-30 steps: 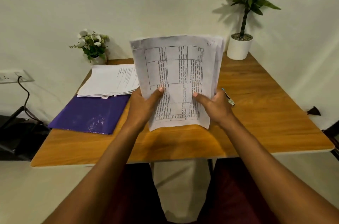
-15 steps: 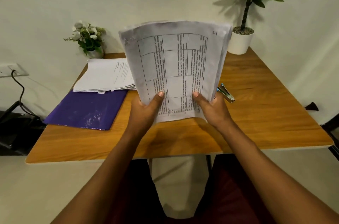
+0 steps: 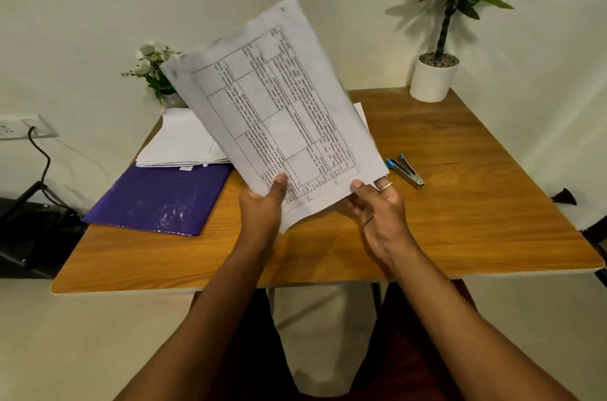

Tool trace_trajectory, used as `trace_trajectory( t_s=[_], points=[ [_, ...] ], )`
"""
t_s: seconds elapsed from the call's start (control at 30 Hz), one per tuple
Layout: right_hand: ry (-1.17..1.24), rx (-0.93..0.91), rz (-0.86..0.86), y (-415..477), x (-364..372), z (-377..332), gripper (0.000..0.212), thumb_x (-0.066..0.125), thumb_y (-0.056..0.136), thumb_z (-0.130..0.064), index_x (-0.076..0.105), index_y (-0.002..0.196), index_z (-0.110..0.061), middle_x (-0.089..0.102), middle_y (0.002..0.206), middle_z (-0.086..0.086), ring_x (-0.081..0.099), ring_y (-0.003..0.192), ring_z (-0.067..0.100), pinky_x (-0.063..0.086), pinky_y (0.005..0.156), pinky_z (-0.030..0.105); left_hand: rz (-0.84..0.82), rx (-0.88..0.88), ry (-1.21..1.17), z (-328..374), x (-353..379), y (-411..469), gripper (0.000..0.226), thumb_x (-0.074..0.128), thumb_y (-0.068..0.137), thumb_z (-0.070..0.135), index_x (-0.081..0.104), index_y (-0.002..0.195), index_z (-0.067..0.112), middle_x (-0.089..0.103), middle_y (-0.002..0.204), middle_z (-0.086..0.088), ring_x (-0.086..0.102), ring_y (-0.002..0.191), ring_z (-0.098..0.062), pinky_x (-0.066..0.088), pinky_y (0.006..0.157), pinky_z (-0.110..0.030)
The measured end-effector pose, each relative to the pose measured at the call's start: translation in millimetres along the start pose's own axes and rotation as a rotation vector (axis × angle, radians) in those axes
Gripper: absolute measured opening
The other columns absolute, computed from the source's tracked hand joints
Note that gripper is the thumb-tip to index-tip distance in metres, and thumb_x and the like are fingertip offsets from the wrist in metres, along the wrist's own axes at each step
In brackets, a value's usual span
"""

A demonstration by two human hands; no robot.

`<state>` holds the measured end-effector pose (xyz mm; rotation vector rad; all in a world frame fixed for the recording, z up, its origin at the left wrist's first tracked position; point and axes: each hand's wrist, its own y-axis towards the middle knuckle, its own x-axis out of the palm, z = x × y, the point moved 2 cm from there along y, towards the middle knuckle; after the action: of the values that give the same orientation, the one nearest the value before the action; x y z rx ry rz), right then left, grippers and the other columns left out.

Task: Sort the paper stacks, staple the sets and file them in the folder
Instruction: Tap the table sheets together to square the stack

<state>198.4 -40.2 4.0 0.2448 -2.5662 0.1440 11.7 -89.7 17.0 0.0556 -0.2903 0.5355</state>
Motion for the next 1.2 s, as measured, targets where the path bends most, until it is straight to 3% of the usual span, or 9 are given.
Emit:
trace_trajectory(
  t_s=[0.13,0.27,0.37,0.5,0.6,0.7,0.9,1.03,1.2],
  points=[
    [0.164,-0.018,-0.037,0.6,26.8,1.7,0.050,0.061,0.094,0.000,0.054,0.139,-0.021,0.066,0.135,0.008,0.064,0.123,0.030,0.056,0.096,0.052,-0.083,-0.091,-0.131,-7.6,27.8,-18.8,0.028,0.065,0.097,0.015,0.062,0.123,0.026,0.073,0.123,-0.004,0.071,0.111,-0.025,0.058,0.091,-0.050],
    [0.123,-0.035,-0.013,4.5,30.2,-8.3,0.049,0.059,0.097,0.002,0.052,0.141,-0.018,0.068,0.132,0.009,0.067,0.118,0.031,0.059,0.090,0.050,-0.164,-0.160,-0.200,-8.2,36.6,-30.9,0.034,0.059,0.100,0.009,0.057,0.132,0.021,0.071,0.127,-0.005,0.070,0.113,-0.025,0.060,0.085,-0.042],
    [0.013,-0.066,-0.049,7.6,13.6,-21.9,0.048,0.059,0.096,0.005,0.053,0.139,-0.014,0.067,0.134,0.011,0.065,0.121,0.031,0.058,0.092,0.049,-0.095,-0.181,-0.168,4.5,8.0,-10.3,0.031,0.058,0.100,0.007,0.059,0.130,0.012,0.072,0.123,-0.007,0.069,0.113,-0.029,0.061,0.072,-0.032],
    [-0.148,-0.084,-0.050,12.5,-16.4,-49.8,0.040,0.066,0.089,0.000,0.061,0.125,-0.016,0.072,0.125,0.008,0.069,0.115,0.029,0.058,0.092,0.049,-0.030,-0.076,-0.011,48.8,-44.4,27.8,0.036,0.066,0.095,0.007,0.061,0.130,0.014,0.072,0.123,-0.009,0.072,0.107,-0.024,0.059,0.087,-0.041],
    [-0.418,-0.128,-0.076,14.9,-26.5,-64.6,0.034,0.072,0.083,-0.008,0.066,0.114,-0.021,0.077,0.109,-0.007,0.072,0.105,0.016,0.059,0.088,0.039,-0.149,0.016,0.234,77.0,-60.9,46.4,0.046,0.072,0.090,0.006,0.062,0.134,0.016,0.076,0.114,-0.007,0.073,0.106,-0.025,0.061,0.089,-0.041],
    [-0.597,-0.150,-0.103,16.0,-22.6,-70.6,0.029,0.072,0.090,-0.006,0.067,0.108,-0.028,0.076,0.099,-0.020,0.072,0.098,0.003,0.058,0.082,0.023,-0.317,0.060,0.404,83.0,-54.6,45.3,0.038,0.075,0.090,0.015,0.067,0.127,0.014,0.076,0.116,-0.003,0.072,0.110,-0.025,0.060,0.088,-0.039],
    [-0.650,-0.238,-0.056,17.4,-17.1,-84.2,0.026,0.075,0.089,-0.010,0.067,0.100,-0.033,0.074,0.095,-0.024,0.071,0.096,0.001,0.058,0.083,0.023,-0.281,0.157,0.071,81.4,-33.9,31.2,0.022,0.064,0.097,0.011,0.068,0.119,0.009,0.072,0.121,-0.014,0.068,0.115,-0.033,0.057,0.093,-0.044],
    [-0.681,-0.211,-0.065,12.8,-27.1,-74.3,0.025,0.073,0.091,-0.013,0.066,0.102,-0.035,0.073,0.099,-0.019,0.072,0.092,0.000,0.059,0.077,0.022,-0.304,0.094,0.267,55.4,-41.4,21.5,0.025,0.071,0.091,0.026,0.068,0.116,0.022,0.075,0.118,-0.002,0.069,0.114,-0.025,0.058,0.094,-0.041],
    [-0.675,-0.128,-0.058,3.1,-40.0,-50.8,0.029,0.072,0.092,-0.011,0.064,0.101,-0.037,0.069,0.098,-0.022,0.068,0.088,-0.005,0.055,0.070,0.010,-0.259,0.094,0.298,24.5,-48.5,5.7,0.027,0.069,0.092,0.023,0.068,0.119,0.023,0.075,0.116,0.006,0.071,0.111,-0.017,0.059,0.092,-0.036]
  ],
)
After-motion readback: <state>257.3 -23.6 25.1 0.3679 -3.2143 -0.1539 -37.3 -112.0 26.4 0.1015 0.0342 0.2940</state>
